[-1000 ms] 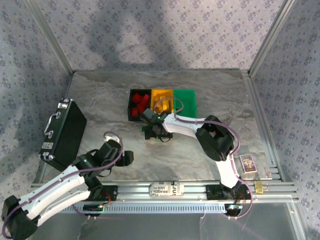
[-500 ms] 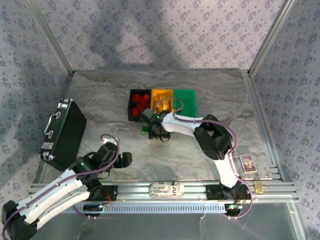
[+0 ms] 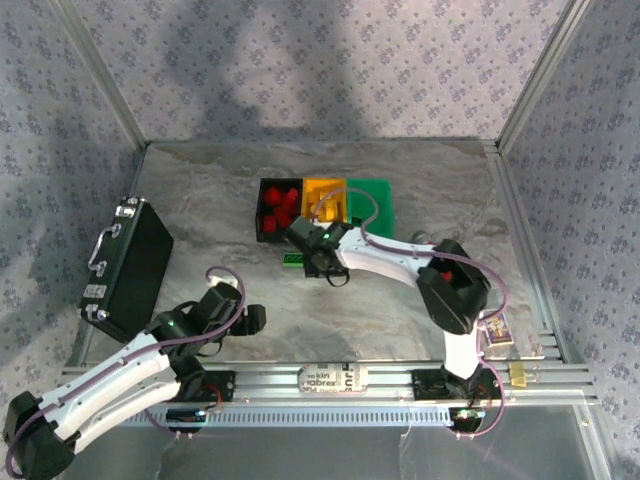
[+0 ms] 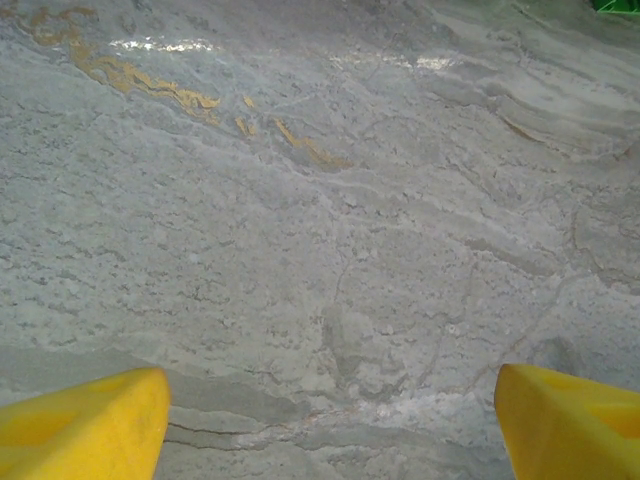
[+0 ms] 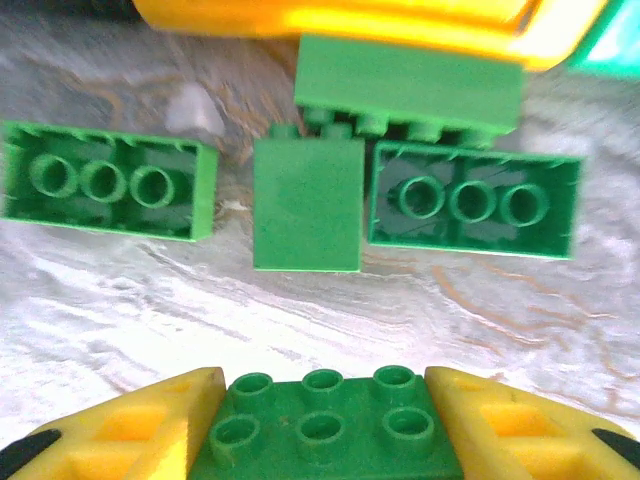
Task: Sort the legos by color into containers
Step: Place the lego in the container, then pick up the lego from the center of the table.
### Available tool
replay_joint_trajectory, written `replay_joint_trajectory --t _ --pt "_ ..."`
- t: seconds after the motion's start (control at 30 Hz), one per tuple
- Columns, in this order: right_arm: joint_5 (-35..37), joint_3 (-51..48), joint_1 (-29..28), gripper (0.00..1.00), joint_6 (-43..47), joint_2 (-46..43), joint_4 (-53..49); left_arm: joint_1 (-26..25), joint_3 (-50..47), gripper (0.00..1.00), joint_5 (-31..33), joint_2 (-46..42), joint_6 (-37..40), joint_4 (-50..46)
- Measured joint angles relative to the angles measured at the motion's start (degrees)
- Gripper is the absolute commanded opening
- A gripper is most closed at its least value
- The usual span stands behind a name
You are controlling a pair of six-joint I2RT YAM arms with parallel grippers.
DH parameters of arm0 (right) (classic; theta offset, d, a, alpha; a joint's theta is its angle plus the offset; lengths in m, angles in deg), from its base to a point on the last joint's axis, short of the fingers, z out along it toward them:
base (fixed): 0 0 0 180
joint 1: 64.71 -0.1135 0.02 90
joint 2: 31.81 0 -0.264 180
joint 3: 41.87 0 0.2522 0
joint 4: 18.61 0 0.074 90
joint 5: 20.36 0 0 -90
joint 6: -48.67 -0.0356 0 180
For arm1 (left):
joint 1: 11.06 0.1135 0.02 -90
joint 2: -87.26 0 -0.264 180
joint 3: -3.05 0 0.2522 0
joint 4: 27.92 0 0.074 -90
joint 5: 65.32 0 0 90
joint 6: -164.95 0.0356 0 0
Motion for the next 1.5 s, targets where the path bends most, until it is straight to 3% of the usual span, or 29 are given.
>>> replay_joint_trajectory --t 0.2,0.33,0.63,0.77,0.87,0.93,1.07,1.23,1.5 --pt "1.40 -0.31 3.85 0.45 1.22 -7.50 -1.40 0.00 0.79 0.84 -0.48 1.79 0.04 1.44" --pt "1.27 -0.63 10.19 0.45 3.26 -8.98 -1.81 -0.11 0.85 0.84 -1.05 2.12 0.17 1.92" --pt "-1.16 1.62 23.39 0.46 7.69 -7.13 -2.95 -0.81 1.33 0.84 -1.27 2.91 0.15 2.75" --pt "-2.23 8.13 25.77 0.54 10.16 -2.08 -3.63 -0.92 1.77 0.84 -1.25 3.56 0.11 2.97" --pt "-2.60 12.55 26.47 0.80 11.85 1.27 -4.02 -1.11 2.45 0.84 -1.25 4.20 0.00 2.95" --pt "-2.54 14.23 26.51 0.87 12.52 2.32 -4.15 -1.29 3.34 0.84 -1.25 4.61 0.00 2.93" --pt "-1.27 13.75 25.51 0.88 12.68 1.22 -3.67 -1.66 5.35 0.84 -1.25 5.42 0.02 2.97" --pt "-0.02 6.03 22.75 0.87 12.46 -5.68 -1.73 -1.66 7.67 0.85 -1.27 8.72 0.81 3.02" --pt "0.92 -10.86 18.03 0.86 9.11 -19.69 2.51 -1.64 21.29 0.86 -2.49 29.00 5.66 3.48"
